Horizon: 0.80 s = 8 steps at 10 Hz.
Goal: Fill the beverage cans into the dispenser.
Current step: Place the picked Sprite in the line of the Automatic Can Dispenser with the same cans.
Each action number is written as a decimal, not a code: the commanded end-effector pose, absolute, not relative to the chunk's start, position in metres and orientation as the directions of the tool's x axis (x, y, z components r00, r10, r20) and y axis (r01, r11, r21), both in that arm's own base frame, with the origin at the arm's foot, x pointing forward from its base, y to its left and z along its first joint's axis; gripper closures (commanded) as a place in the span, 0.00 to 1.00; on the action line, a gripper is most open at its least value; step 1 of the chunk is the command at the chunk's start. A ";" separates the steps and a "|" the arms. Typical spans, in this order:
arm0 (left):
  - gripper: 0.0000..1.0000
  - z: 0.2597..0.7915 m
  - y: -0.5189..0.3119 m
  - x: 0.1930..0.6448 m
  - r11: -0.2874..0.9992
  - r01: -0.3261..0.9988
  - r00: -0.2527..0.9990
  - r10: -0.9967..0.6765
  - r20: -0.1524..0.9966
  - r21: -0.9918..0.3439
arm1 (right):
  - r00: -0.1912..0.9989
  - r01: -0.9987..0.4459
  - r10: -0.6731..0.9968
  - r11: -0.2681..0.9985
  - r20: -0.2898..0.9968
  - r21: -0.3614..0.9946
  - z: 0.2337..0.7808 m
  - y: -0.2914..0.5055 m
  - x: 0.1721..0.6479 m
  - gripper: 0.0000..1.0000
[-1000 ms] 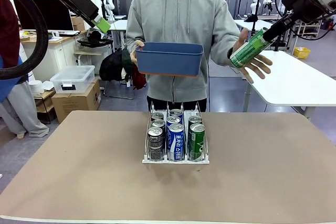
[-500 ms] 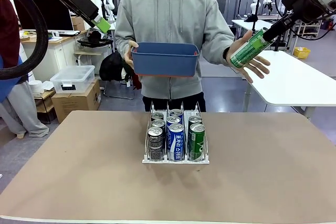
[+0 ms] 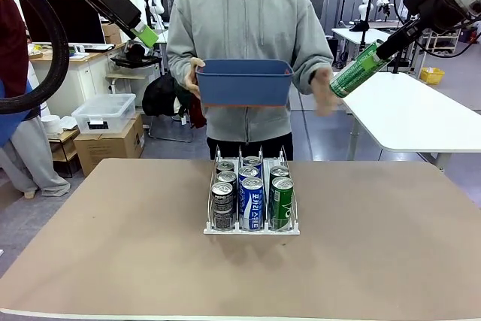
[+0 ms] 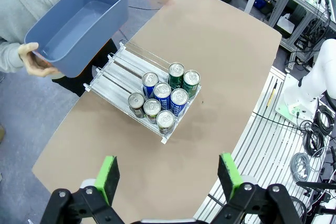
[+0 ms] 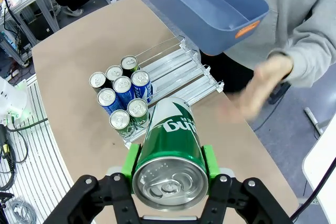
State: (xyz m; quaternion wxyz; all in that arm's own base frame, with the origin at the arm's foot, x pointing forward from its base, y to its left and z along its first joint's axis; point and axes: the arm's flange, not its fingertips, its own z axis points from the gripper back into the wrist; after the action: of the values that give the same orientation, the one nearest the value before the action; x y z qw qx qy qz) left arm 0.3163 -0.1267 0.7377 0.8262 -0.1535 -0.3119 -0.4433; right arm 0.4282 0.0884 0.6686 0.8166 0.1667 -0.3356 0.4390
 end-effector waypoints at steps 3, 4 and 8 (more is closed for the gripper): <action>0.00 0.737 -0.126 0.317 0.559 0.829 0.415 -0.638 0.649 0.020 | 0.522 -0.770 0.553 0.633 0.649 0.080 0.666 0.099 0.388 0.42; 0.00 0.737 -0.126 0.317 0.559 0.829 0.415 -0.638 0.649 0.020 | 0.596 -0.701 0.531 0.710 0.603 0.068 0.659 0.107 0.377 0.42; 0.00 0.737 -0.126 0.317 0.559 0.829 0.415 -0.638 0.649 0.020 | 0.732 -0.575 0.468 0.814 0.495 0.081 0.599 0.148 0.341 0.42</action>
State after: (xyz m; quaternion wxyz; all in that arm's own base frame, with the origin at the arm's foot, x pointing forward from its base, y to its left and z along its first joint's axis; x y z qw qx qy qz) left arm 0.3167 -0.1269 0.7375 0.8264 -0.1535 -0.3114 -0.4433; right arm 0.3504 0.1406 0.6057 0.9235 0.1136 -0.2348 0.2813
